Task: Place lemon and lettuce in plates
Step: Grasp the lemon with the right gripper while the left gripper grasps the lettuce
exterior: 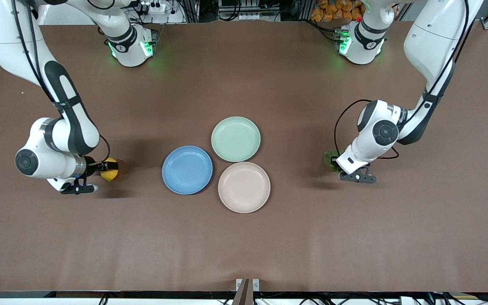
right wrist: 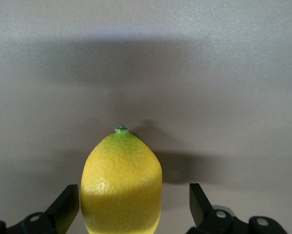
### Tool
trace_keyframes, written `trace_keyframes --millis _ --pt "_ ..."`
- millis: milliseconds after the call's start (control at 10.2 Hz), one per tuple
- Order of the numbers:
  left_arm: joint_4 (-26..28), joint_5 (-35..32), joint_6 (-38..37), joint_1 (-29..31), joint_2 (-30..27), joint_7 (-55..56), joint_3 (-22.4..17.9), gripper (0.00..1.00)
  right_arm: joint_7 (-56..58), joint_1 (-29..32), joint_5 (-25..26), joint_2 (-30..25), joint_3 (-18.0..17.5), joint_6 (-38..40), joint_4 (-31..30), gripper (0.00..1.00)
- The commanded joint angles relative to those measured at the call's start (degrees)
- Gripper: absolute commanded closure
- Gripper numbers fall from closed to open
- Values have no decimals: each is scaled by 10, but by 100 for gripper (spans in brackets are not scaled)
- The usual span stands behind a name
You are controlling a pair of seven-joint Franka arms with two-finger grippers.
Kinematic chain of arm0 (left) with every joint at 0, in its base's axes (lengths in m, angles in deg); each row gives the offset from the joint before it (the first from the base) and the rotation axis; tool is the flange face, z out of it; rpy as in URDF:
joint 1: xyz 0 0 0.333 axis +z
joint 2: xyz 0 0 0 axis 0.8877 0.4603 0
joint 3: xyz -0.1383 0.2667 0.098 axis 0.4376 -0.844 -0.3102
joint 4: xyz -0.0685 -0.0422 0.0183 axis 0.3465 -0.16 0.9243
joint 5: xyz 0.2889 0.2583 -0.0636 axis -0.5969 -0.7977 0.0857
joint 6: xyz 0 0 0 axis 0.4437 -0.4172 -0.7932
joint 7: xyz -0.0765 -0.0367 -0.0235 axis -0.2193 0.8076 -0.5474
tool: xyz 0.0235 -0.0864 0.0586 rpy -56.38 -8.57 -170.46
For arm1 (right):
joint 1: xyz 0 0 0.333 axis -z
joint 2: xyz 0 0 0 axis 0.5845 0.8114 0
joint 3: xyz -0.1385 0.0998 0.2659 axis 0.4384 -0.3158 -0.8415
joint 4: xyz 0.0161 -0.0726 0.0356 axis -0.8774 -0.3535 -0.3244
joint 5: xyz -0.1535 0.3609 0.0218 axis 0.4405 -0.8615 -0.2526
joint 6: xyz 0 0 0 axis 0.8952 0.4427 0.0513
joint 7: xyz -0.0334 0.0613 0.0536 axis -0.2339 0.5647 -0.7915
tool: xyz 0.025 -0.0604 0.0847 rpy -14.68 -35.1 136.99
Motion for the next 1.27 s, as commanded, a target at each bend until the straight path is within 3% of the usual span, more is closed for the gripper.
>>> trace_keyframes --millis 0,98,391,489,782,1173 --pt "-31 -17 -59 -19 -35 50 3 100 4 1 -16 2 -5 1 4 0" --pt "-55 -17 -101 -40 -48 76 3 100 4 -2 -24 1 -5 3 3 0" --pt "-127 -16 -202 -71 -59 134 3 100 10 -4 -24 1 -5 7 4 45" --pt "-143 -15 -219 -71 -64 135 4 100 10 -4 -24 1 -5 10 5 51" --pt "-162 -8 -234 -67 -92 135 7 100 9 -4 -24 -10 -6 82 47 85" --pt "-191 -8 -252 -62 -109 134 7 100 4 -3 -27 -16 -13 231 154 96"
